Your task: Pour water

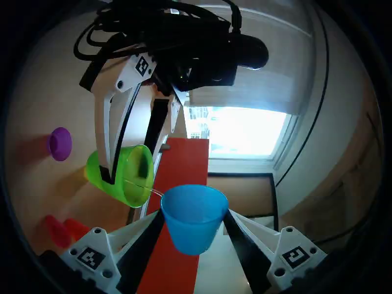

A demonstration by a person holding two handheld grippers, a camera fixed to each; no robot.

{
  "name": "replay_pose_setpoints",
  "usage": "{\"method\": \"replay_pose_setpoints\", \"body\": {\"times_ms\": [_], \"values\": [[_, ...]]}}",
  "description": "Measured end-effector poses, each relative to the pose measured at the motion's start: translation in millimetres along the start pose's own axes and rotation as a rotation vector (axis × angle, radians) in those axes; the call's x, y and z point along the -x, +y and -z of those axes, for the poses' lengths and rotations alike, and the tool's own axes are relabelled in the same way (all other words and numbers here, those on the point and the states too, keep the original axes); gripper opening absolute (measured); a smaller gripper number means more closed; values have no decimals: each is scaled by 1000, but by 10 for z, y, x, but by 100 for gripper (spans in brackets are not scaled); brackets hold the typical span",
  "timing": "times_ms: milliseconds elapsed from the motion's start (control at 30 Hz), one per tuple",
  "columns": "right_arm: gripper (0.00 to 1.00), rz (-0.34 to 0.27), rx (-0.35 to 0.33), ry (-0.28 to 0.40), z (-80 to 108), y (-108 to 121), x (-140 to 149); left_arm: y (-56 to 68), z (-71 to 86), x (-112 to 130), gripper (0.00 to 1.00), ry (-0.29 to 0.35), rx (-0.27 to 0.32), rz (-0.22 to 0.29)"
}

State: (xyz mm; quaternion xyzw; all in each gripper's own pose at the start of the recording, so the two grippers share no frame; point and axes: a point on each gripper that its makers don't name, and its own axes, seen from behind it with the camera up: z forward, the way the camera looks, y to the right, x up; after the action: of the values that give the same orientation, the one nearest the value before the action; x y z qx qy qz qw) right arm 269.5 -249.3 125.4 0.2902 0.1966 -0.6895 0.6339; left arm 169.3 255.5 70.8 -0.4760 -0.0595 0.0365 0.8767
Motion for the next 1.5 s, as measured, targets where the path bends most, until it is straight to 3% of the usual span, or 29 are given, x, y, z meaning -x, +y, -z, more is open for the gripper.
{"method": "replay_pose_setpoints", "body": {"times_ms": [300, 600, 867, 1100, 1500], "values": [[89, -19, 3, -1, 12, 18, 28, 3, 24, -21, 86, 3, -1, -1], [89, -127, 5, 14, 49, -18, 47, -15, 31, -3, 86, -1, -7, -4], [89, -307, 25, 32, 67, -67, 68, -10, 41, -9, 86, -4, -8, -4], [89, -534, 40, 48, 102, -134, 103, -13, 36, -16, 86, -7, -13, -7], [89, -783, 41, 43, 180, -284, 188, -44, 15, -11, 86, -6, -17, 5]]}}
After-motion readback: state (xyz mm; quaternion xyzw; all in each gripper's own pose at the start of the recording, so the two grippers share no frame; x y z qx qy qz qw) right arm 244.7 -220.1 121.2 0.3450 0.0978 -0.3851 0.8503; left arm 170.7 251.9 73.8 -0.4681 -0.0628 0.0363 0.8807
